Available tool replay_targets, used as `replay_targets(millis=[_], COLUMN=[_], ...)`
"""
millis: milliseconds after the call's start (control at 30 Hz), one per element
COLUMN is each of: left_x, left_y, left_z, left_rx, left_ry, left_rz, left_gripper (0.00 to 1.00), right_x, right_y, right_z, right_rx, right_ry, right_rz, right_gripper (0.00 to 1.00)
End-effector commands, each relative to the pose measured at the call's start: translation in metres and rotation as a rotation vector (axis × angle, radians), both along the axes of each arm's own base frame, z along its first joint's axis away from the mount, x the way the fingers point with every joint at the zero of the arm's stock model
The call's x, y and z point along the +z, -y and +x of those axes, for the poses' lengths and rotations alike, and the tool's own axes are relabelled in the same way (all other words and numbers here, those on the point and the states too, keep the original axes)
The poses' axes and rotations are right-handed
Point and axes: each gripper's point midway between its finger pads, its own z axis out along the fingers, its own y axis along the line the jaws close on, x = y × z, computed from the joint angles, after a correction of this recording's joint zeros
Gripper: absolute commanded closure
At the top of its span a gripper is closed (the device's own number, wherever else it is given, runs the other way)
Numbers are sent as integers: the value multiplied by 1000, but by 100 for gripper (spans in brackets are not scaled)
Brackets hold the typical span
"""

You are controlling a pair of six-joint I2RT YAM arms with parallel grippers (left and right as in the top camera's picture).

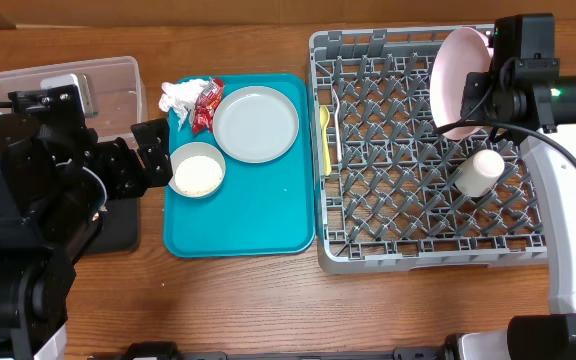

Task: Sort waste into correct bins and load items into the dishwasher rack
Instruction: 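Carry the white plate with the right gripper to the rack's right side, then lower the white plate upright into the rack slots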

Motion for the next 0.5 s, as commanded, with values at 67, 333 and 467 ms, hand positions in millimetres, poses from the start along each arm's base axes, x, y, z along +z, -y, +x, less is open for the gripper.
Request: replay_targets(millis=[67,333,467], left_x=[7,7,7], left_y=[-1,-1,-1], left_z=[-2,-2,-2], left_rx=[-2,-2,-2], left_ry=[22,22,22], left_rz=[19,19,19], left_gripper=[0,0,0], right_x=[14,-4,-17], right_y=[3,2,3], right_z=[2,11,16], right_rx=[-4,16,11], right_ry=[42,-3,-36], right_rz=[-18,-20,-31], right_gripper=[88,88,88])
